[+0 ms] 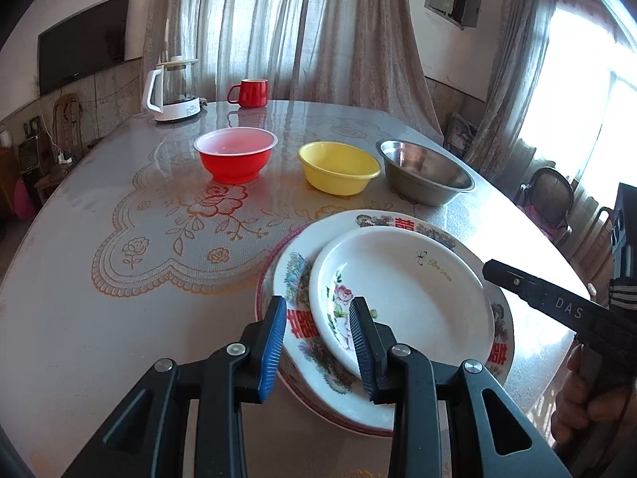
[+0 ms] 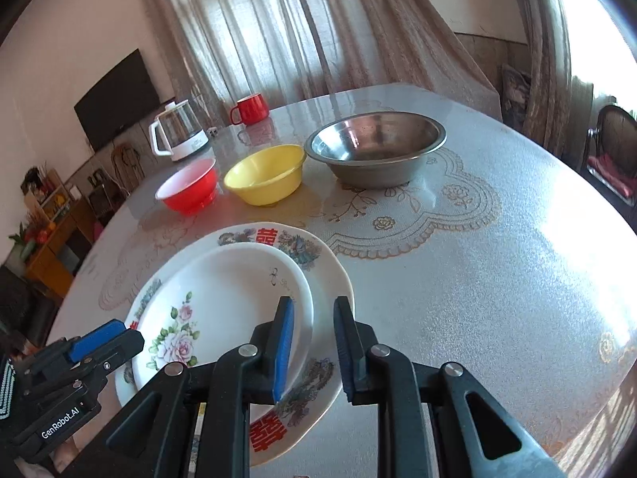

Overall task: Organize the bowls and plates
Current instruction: 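Lower the pink-rose plate onto the double-happiness plate and open the left gripper, then move both grippers away from the plates toward the steel bowl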

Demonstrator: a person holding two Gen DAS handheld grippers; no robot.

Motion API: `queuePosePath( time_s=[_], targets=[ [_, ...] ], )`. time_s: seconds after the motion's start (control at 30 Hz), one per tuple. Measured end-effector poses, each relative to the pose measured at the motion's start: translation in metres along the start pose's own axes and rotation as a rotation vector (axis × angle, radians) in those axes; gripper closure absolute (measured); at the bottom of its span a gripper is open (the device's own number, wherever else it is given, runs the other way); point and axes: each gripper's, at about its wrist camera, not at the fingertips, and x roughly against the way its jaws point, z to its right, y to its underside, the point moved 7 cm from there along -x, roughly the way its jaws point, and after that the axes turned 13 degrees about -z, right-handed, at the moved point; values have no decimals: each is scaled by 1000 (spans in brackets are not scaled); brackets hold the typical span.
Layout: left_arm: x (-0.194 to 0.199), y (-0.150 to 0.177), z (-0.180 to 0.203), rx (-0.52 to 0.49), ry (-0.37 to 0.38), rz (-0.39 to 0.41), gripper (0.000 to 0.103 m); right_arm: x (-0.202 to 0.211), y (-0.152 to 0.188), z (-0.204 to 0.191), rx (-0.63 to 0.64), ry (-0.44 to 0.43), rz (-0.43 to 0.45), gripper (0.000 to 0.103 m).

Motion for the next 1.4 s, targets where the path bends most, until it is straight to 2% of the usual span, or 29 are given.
queuePosePath(
  time_s=[0.1,0.17,0.3,0.57,0.83,1.03,1.4],
  targets=[
    [0,-2,-14,47,-15,3,66,0,-1,2,-12,5,1,83],
    [-2,-1,-24,83,-20,-5,59,0,-1,3,-14,6,3,83],
    [-7,5,-33,110,-10,-30,59,0,-1,3,-9,20,6,83],
    [-9,11,-19,68,52,-49,59,-8,-1,8,-1,35,-24,84],
    [-13,13,-14,51,67,-70,60,-13,2,3,50,77,-47,87],
    [-16,12,-10,39,46,-66,66,-15,4,2,51,75,-54,87],
    [-14,10,-14,55,11,-56,63,-17,2,0,64,87,-49,86]
  ],
)
